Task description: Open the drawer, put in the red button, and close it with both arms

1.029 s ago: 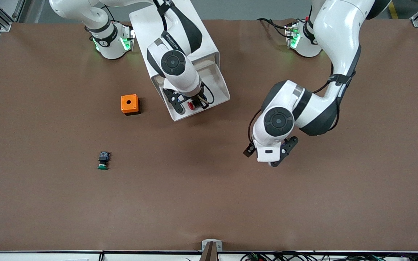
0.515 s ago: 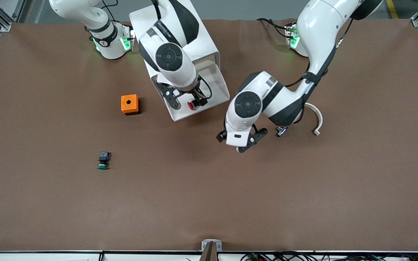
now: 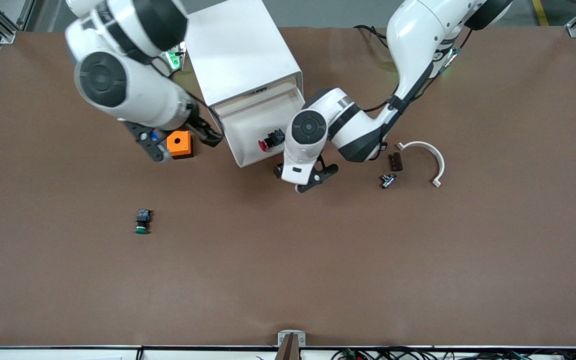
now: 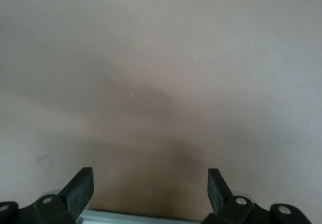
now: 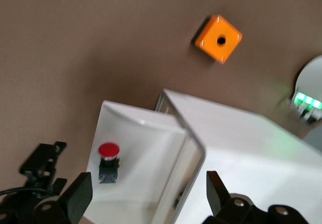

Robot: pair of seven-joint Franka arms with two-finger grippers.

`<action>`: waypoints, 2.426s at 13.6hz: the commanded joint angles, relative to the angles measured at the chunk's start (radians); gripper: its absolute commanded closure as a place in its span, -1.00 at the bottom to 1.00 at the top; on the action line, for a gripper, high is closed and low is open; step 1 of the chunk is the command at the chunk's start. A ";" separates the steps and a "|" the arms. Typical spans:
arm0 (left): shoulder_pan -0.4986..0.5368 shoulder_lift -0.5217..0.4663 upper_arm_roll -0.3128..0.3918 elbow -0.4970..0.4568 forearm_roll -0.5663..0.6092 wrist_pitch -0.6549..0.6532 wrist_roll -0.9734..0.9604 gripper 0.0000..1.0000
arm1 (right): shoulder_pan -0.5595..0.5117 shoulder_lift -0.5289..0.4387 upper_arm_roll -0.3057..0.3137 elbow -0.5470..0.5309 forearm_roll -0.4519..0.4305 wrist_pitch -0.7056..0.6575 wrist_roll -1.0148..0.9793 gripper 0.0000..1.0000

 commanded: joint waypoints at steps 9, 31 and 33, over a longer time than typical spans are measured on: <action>-0.131 -0.013 -0.063 -0.068 -0.057 0.022 -0.058 -1.00 | -0.350 -0.001 0.017 -0.045 -0.139 0.063 -0.932 -1.00; 0.362 -0.177 -0.037 0.026 0.260 -0.105 0.117 -1.00 | -0.472 -0.302 0.021 -0.277 -0.219 0.211 -1.261 -1.00; 0.451 -0.252 -0.039 0.030 0.256 -0.211 0.294 -1.00 | -0.479 -0.294 0.020 -0.199 -0.222 0.171 -1.270 -1.00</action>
